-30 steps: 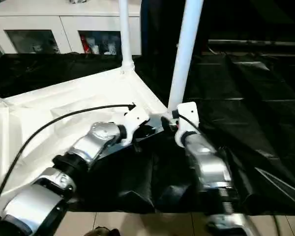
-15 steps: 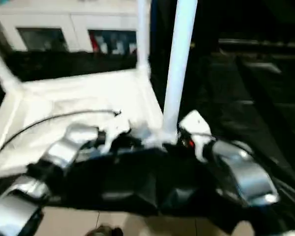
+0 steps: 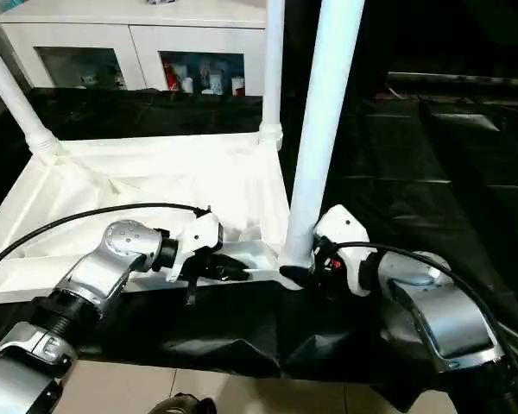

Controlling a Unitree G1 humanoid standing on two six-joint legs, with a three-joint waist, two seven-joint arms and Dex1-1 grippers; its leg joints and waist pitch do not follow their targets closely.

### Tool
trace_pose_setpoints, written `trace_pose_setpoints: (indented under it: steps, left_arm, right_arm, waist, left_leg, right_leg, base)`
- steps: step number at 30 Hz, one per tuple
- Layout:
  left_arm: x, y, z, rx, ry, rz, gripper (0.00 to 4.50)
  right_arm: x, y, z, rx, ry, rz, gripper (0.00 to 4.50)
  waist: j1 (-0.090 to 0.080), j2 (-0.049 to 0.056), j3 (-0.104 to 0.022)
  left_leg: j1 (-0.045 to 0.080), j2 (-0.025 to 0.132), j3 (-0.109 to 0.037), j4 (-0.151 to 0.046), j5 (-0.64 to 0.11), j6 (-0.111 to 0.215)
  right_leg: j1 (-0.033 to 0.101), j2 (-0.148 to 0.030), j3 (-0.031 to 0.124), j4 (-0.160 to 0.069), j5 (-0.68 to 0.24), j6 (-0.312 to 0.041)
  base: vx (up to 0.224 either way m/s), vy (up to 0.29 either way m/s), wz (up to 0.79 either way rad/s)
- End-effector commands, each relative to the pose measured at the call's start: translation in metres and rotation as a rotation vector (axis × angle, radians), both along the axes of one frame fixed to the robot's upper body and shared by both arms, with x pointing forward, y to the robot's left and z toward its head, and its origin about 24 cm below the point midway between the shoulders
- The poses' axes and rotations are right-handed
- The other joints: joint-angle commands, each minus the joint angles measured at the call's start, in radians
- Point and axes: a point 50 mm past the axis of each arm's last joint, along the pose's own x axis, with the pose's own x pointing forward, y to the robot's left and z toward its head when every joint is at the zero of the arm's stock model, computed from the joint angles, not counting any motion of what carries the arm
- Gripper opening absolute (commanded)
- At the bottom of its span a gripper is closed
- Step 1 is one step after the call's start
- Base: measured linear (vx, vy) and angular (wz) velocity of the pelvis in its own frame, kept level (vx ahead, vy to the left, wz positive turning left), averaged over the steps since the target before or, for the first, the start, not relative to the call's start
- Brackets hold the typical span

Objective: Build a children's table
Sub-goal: Rotate leg to tighten

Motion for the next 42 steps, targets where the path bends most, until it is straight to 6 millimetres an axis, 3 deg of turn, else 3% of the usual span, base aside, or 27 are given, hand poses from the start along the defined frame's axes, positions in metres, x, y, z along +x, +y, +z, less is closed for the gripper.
trace_pose_setpoints:
  steps: [1, 3, 4, 9, 17, 21, 22, 23, 24, 25, 26, 28, 32, 34, 35, 38, 39, 42]
  left_arm:
    - [0.000, -0.013, 0.021, -0.087, -0.062, -0.069, 0.00]
    - [0.000, -0.013, 0.021, -0.088, -0.063, -0.068, 0.00]
    - [0.000, -0.013, 0.021, -0.087, -0.063, -0.067, 0.00]
    - [0.000, -0.012, 0.021, -0.086, -0.061, -0.062, 0.00]
    - [0.000, -0.012, 0.020, -0.084, -0.060, -0.045, 0.00]
    - [0.016, -0.015, 0.012, -0.022, -0.107, 0.141, 0.00]
    - [0.024, -0.019, 0.009, -0.005, -0.119, 0.233, 0.00]
    - [0.027, -0.023, 0.008, -0.006, -0.119, 0.272, 0.00]
    - [0.030, -0.028, 0.008, -0.012, -0.119, 0.311, 0.00]
    - [0.031, -0.031, 0.008, -0.014, -0.119, 0.327, 0.00]
    - [0.031, -0.032, 0.008, -0.015, -0.119, 0.336, 0.00]
    - [0.040, -0.053, 0.009, -0.023, -0.114, 0.513, 0.00]
    - [0.041, -0.064, 0.009, -0.013, -0.121, 0.554, 0.00]
    - [0.042, -0.069, 0.010, -0.017, -0.138, 0.556, 0.00]
    - [0.042, -0.070, 0.011, -0.020, -0.143, 0.554, 0.00]
    - [0.043, -0.069, 0.012, -0.032, -0.151, 0.529, 0.00]
    - [0.043, -0.069, 0.012, -0.032, -0.151, 0.529, 0.00]
    - [0.044, -0.064, 0.013, -0.040, -0.159, 0.526, 0.00]
  right_arm:
    - [0.002, 0.000, 0.003, -0.001, -0.007, -0.015, 3.43]
    - [0.003, 0.000, 0.004, 0.003, -0.007, -0.015, 3.43]
    - [0.003, 0.001, 0.004, 0.006, -0.006, -0.014, 3.18]
    - [0.003, 0.001, 0.004, 0.010, -0.002, -0.009, 2.82]
    - [0.004, 0.001, 0.002, 0.021, -0.005, -0.035, 2.72]
    - [0.026, 0.000, -0.010, 0.054, -0.077, -0.302, 2.72]
    - [0.035, 0.002, -0.018, 0.077, -0.087, -0.446, 2.72]
    - [0.039, 0.004, -0.022, 0.089, -0.088, -0.517, 2.72]
    - [0.042, 0.007, -0.026, 0.093, -0.089, -0.583, 2.72]
    - [0.044, 0.008, -0.028, 0.093, -0.090, -0.608, 2.72]
    - [0.044, 0.009, -0.029, 0.093, -0.089, -0.624, 2.72]
    - [0.056, 0.026, -0.038, 0.107, -0.107, -0.779, 2.72]
    - [0.061, 0.042, -0.039, 0.126, -0.125, -0.790, 2.72]
    - [0.064, 0.057, -0.037, 0.161, -0.132, -0.745, 2.72]
    - [0.065, 0.060, -0.036, 0.167, -0.136, -0.743, 2.72]
    - [0.066, 0.062, -0.032, 0.208, -0.143, -0.744, 2.72]
    - [0.066, 0.062, -0.032, 0.208, -0.143, -0.744, 3.28]
    - [0.069, 0.054, -0.029, 0.198, -0.171, -0.751, 3.44]
  waist:
    - [-0.003, -0.023, -0.074]
    - [-0.002, -0.022, -0.074]
    - [-0.002, -0.022, -0.074]
    - [-0.003, -0.024, -0.075]
    - [-0.002, -0.024, -0.077]
    - [-0.019, -0.025, -0.076]
    - [-0.021, -0.026, -0.077]
    - [-0.025, -0.024, -0.075]
    - [-0.033, -0.025, -0.075]
    - [-0.035, -0.025, -0.075]
    - [-0.038, -0.024, -0.076]
    - [-0.047, -0.021, -0.077]
    - [-0.040, -0.025, -0.079]
    - [-0.043, -0.020, -0.076]
    - [-0.043, -0.024, -0.074]
    - [-0.042, -0.024, -0.071]
    - [-0.042, -0.023, -0.071]
    - [-0.044, -0.026, -0.068]
  left_leg:
    - [0.036, 0.095, -0.056, -0.066, -0.259, 0.018]
    - [0.037, 0.095, -0.056, -0.066, -0.261, 0.017]
    - [0.036, 0.094, -0.057, -0.066, -0.261, 0.017]
    - [0.036, 0.094, -0.057, -0.064, -0.251, 0.020]
    - [0.035, 0.093, -0.055, -0.061, -0.235, 0.028]
    - [0.035, 0.085, -0.057, -0.061, -0.260, 0.002]
    - [0.034, 0.085, -0.058, -0.060, -0.254, -0.002]
    - [0.036, 0.085, -0.057, -0.062, -0.264, -0.007]
    - [0.041, 0.085, -0.062, -0.065, -0.304, -0.036]
    - [0.039, 0.086, -0.064, -0.067, -0.306, -0.038]
    - [0.040, 0.088, -0.063, -0.069, -0.300, -0.037]
    - [0.038, 0.082, -0.056, -0.065, -0.288, -0.034]
    - [0.032, 0.079, -0.056, -0.060, -0.235, 0.002]
    - [0.032, 0.080, -0.056, -0.062, -0.233, 0.017]
    - [0.031, 0.079, -0.056, -0.063, -0.238, 0.021]
    - [0.034, 0.081, -0.057, -0.065, -0.262, 0.024]
    - [0.035, 0.082, -0.057, -0.066, -0.271, 0.020]
    - [0.035, 0.083, -0.059, -0.069, -0.285, 0.014]
  right_leg:
    - [0.032, -0.097, 0.067, -0.083, -0.252, -0.193]
    - [0.031, -0.096, 0.067, -0.084, -0.262, -0.190]
    - [0.031, -0.097, 0.067, -0.084, -0.264, -0.189]
    - [0.032, -0.096, 0.067, -0.082, -0.255, -0.187]
    - [0.033, -0.095, 0.066, -0.079, -0.235, -0.192]
    - [0.029, -0.093, 0.062, -0.083, -0.268, -0.198]
    - [0.032, -0.094, 0.062, -0.083, -0.269, -0.195]
    - [0.026, -0.092, 0.063, -0.086, -0.283, -0.194]
    - [0.027, -0.095, 0.060, -0.091, -0.328, -0.186]
    - [0.030, -0.096, 0.060, -0.090, -0.324, -0.182]
    - [0.029, -0.091, 0.062, -0.088, -0.292, -0.177]
    - [0.023, -0.092, 0.064, -0.084, -0.232, -0.200]
    - [0.036, -0.092, 0.062, -0.086, -0.196, -0.196]
    - [0.033, -0.087, 0.061, -0.083, -0.170, -0.198]
    - [0.035, -0.087, 0.061, -0.085, -0.173, -0.198]
    - [0.035, -0.090, 0.062, -0.090, -0.216, -0.190]
    - [0.034, -0.090, 0.062, -0.091, -0.233, -0.186]
    - [0.033, -0.090, 0.062, -0.092, -0.248, -0.179]
  base:
    - [0.000, 0.000, 0.00]
    - [0.000, 0.000, 0.00]
    - [0.000, 0.000, 0.00]
    - [0.000, 0.000, 0.00]
    - [0.000, 0.000, 0.00]
    - [0.000, 0.000, 0.00]
    - [0.000, 0.000, 0.00]
    - [0.000, 0.000, 0.00]
    - [0.000, 0.000, 0.00]
    - [0.000, 0.000, 0.00]
    - [0.000, 0.000, 0.00]
    - [0.000, 0.000, 0.00]
    - [0.000, 0.000, 0.00]
    - [0.000, 0.000, 0.00]
    - [0.000, 0.000, 0.00]
    - [0.000, 0.000, 0.00]
    - [0.000, 0.000, 0.00]
    - [0.000, 0.000, 0.00]
